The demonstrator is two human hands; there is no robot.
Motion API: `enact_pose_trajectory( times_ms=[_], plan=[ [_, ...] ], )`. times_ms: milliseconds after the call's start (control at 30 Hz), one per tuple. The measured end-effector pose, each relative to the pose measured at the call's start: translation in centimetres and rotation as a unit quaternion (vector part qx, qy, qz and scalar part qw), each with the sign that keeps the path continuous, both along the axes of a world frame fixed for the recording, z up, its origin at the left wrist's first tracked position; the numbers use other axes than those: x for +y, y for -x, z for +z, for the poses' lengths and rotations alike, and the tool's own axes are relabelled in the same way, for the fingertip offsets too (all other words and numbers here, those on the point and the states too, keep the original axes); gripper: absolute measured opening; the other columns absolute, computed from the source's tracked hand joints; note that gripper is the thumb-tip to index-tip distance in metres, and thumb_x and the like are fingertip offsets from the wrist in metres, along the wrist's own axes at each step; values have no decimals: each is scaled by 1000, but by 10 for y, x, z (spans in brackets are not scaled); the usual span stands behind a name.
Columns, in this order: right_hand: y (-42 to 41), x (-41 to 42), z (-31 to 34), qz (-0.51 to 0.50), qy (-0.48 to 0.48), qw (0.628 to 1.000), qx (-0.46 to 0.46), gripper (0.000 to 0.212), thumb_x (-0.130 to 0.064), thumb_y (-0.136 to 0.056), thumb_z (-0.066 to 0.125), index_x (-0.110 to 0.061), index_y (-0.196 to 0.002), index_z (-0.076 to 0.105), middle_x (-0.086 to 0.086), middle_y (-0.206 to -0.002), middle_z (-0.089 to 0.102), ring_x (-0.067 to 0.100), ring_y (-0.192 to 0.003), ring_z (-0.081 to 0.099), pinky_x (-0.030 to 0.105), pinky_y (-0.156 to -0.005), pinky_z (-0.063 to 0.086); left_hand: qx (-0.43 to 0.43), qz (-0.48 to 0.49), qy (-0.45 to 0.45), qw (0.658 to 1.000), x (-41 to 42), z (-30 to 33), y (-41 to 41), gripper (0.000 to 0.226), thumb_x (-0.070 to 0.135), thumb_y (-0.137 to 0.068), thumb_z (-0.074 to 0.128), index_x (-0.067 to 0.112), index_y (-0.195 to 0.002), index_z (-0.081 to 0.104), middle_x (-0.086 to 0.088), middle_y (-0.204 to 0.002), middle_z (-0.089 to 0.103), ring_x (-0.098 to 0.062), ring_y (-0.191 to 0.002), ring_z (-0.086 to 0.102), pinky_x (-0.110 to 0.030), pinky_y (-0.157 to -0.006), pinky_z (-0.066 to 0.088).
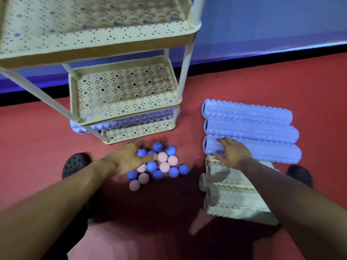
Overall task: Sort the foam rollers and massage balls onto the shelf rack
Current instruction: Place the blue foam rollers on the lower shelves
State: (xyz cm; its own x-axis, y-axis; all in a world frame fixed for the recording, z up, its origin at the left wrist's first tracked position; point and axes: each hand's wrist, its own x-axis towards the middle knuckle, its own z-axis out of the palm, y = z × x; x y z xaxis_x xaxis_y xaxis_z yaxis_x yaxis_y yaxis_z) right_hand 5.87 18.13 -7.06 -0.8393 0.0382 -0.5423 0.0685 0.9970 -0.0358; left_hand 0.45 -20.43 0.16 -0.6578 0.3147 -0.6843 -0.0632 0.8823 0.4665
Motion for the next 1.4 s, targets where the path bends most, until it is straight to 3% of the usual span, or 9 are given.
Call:
enact_pose_trajectory(
  times_ms=[167, 333, 500, 600, 767, 967, 1133, 1233, 1400],
  plan=[
    [18, 37, -20, -46, 5, 998, -47, 84, -64, -88, 58, -25, -155, 23, 2, -159, 32, 26, -143, 36, 39, -111, 31, 20, 85, -90, 992, 54, -29, -5, 47, 59, -86, 64, 29, -121, 57, 5, -116, 63, -11, -101, 61, -25, -86, 43],
    [38, 54, -53, -39, -7, 996, -84, 97, -72, -79, 61, -26, -155, 23, 1, -159, 33, 26, -143, 37, 41, -113, 31, 7, 161, -101, 982, 86, -67, -8, 64, 72, -77, 63, 30, -125, 56, 11, -117, 61, -10, -101, 63, -32, -93, 49],
    [46, 63, -88, -3, -2, 997, -81, 111, -78, -63, 66, -32, -154, 22, -5, -156, 35, 25, -141, 37, 45, -112, 33, -3, 183, -91, 979, 106, -101, -11, 35, 57, -86, 67, 34, -111, 57, 13, -106, 65, -9, -85, 63, -23, -77, 49],
    [56, 65, -97, 7, -11, 995, -100, 124, -88, -49, 58, -35, -154, 19, -8, -157, 35, 23, -141, 38, 45, -113, 30, -7, 192, -88, 977, 107, -121, -12, 61, 81, -69, 61, 37, -111, 59, 11, -101, 70, -13, -83, 67, -33, -84, 54],
    [65, 67, -99, 12, 15, 994, -108, 116, -79, -49, 73, -36, -147, 30, -8, -145, 46, 24, -133, 44, 43, -109, 32, -30, 201, -90, 975, 106, -135, -12, 69, 85, -63, 59, 39, -116, 58, 10, -99, 71, -11, -79, 67, -31, -75, 52],
    [63, 69, -76, 38, 42, 995, -81, 116, -81, -53, 72, -35, -150, 29, -6, -147, 43, 27, -131, 42, 44, -108, 34, -18, 198, -103, 975, 105, -117, -10, 43, 67, -80, 66, 40, -112, 57, 15, -102, 65, -6, -80, 64, -29, -74, 50],
    [62, 60, -19, 48, 54, 997, -1, 114, -84, -60, 67, -31, -152, 28, -4, -147, 43, 28, -125, 47, 44, -103, 37, 12, 191, -127, 973, 102, -80, -5, 47, 73, -75, 65, 41, -107, 56, 11, -107, 64, -11, -87, 64, -33, -81, 51],
    [57, 44, 33, 41, 101, 990, 92, 112, -86, -59, 66, -29, -150, 33, -5, -141, 49, 26, -120, 52, 44, -100, 42, 34, 188, -160, 968, 100, -47, -8, 38, 60, -82, 69, 35, -108, 57, 8, -106, 65, -15, -86, 64, -35, -87, 53],
    [33, -6, 117, -131, 300, 899, 293, 98, -76, -58, 75, -28, -138, 44, -5, -133, 56, 19, -122, 53, 43, -103, 44, 78, 194, -202, 957, 84, 21, -29, 51, 55, -82, 73, 30, -121, 54, 12, -121, 57, -9, -100, 61, -37, -84, 56]
  ],
)
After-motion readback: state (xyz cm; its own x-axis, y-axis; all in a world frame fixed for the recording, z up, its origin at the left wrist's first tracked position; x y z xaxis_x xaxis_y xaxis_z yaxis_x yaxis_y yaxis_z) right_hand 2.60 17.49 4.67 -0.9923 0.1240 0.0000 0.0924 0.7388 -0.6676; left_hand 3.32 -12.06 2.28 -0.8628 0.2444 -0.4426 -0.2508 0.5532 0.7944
